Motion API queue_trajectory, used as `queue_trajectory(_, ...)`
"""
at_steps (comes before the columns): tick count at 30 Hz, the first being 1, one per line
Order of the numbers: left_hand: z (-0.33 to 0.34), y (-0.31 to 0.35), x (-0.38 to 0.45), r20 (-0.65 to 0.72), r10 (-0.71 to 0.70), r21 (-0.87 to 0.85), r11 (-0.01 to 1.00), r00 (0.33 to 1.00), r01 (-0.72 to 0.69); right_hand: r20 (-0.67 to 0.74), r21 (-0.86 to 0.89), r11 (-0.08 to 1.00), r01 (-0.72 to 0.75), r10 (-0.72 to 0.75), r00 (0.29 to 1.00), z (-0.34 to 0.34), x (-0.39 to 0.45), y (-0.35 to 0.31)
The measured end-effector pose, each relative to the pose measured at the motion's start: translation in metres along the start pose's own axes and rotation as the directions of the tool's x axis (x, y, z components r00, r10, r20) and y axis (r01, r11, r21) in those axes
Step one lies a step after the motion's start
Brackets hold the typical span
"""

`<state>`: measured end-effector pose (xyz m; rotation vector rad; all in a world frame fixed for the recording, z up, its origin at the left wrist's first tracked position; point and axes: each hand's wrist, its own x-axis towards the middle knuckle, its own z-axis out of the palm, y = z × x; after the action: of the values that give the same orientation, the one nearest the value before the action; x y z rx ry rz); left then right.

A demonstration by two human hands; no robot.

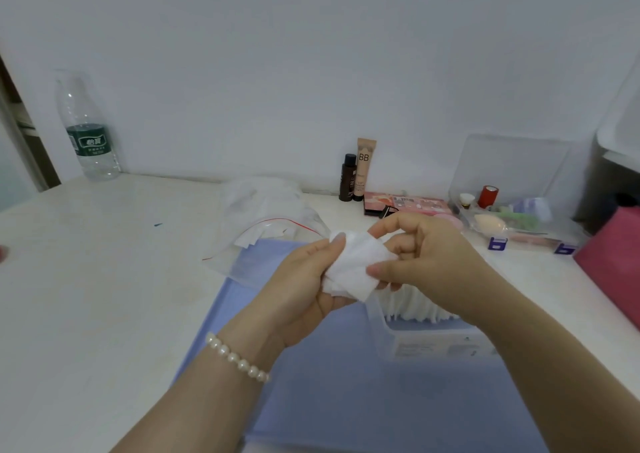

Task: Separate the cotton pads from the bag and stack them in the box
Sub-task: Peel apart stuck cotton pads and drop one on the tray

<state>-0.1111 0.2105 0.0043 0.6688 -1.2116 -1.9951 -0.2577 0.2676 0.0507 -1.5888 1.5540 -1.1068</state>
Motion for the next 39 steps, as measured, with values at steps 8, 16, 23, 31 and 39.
queue_trajectory(8,0.002,-0.001,0.0,-0.024,-0.017,0.142,0.99,1.0,0.021,0.119,-0.063,0.995,0.076,-0.068,0.991,-0.011,-0.002,-0.003)
queue_trajectory(16,0.005,-0.004,-0.001,0.03,-0.035,0.109,0.994,0.999,0.032,0.101,-0.187,0.978,0.092,-0.074,0.992,-0.006,0.001,0.004)
queue_trajectory(23,0.005,-0.01,-0.002,0.163,0.014,0.232,0.971,0.987,-0.052,0.001,-0.372,0.921,0.116,-0.124,0.992,-0.002,0.001,0.009)
queue_trajectory(31,0.017,-0.012,0.002,0.145,0.047,0.299,0.95,0.988,-0.089,-0.069,-0.351,0.929,-0.117,0.099,0.993,-0.024,-0.007,-0.004)
queue_trajectory(39,0.086,0.019,0.029,0.086,0.182,0.608,0.769,0.979,-0.196,-0.348,0.165,0.975,-0.152,0.201,0.916,-0.092,-0.026,0.01)
